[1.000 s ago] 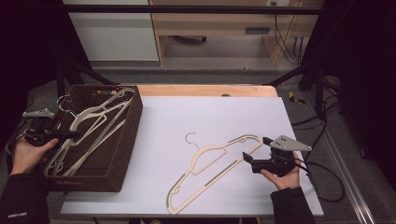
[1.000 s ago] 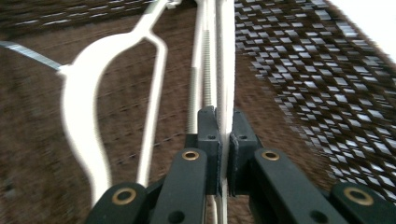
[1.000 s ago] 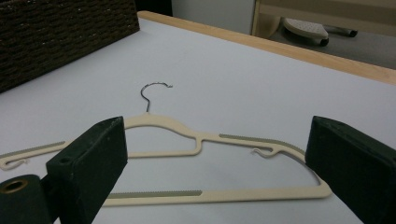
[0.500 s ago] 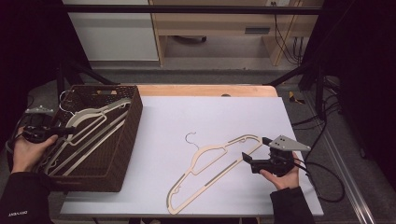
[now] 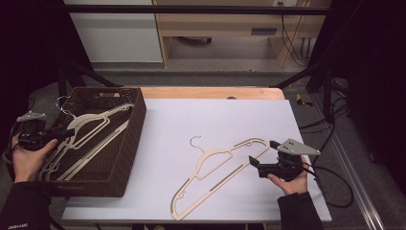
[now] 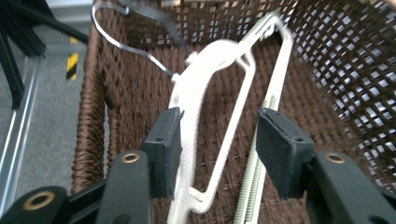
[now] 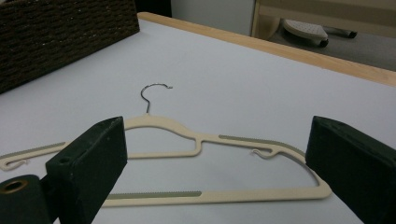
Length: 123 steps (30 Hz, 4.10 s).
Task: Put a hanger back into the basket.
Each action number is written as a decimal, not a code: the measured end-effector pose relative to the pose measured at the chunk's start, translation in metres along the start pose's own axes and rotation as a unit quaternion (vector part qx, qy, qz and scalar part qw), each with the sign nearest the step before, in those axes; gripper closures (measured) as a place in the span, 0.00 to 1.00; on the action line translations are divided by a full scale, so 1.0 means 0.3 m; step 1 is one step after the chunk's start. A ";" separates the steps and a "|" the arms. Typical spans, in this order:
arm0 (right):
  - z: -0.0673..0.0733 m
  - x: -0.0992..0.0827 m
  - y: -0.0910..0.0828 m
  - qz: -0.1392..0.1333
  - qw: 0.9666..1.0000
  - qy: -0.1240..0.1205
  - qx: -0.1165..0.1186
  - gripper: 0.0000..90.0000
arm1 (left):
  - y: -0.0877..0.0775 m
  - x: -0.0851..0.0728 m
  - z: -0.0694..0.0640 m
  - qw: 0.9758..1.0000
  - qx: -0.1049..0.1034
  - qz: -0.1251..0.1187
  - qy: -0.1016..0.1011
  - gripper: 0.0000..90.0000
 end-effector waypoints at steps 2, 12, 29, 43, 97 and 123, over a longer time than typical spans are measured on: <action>-0.001 0.000 0.000 0.000 1.000 -0.001 0.000 0.07 | -0.013 0.010 -0.024 1.000 -0.004 -0.010 0.002 0.51; -0.001 0.009 -0.007 -0.006 1.000 0.001 -0.001 0.07 | -0.054 0.053 -0.205 0.996 -0.058 -0.074 0.004 0.37; 0.005 0.015 -0.010 -0.008 1.000 0.000 0.004 0.07 | -0.051 0.074 -0.571 0.979 -0.152 -0.133 0.019 0.11; 0.031 0.007 0.006 -0.004 1.000 0.000 0.015 0.06 | -0.043 0.011 -0.773 0.971 -0.201 -0.125 0.047 0.11; 0.235 -0.082 0.526 0.109 0.992 -0.001 0.069 0.41 | 0.093 -0.219 -1.003 0.959 -0.273 -0.032 0.075 0.11; 0.279 -0.237 0.642 0.192 0.979 -0.032 0.058 0.86 | 0.111 -0.235 -1.002 0.960 -0.270 -0.025 0.073 0.12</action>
Point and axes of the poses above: each handheld gripper's, and its own axes: y roughly forward along the jaws, x roughly out of its top, z roughly to its left, the point moved 8 cm from there along y, roughly forward along the jaws, and after that the axes turned 14 degrees about -z, right-handed, at the moved point
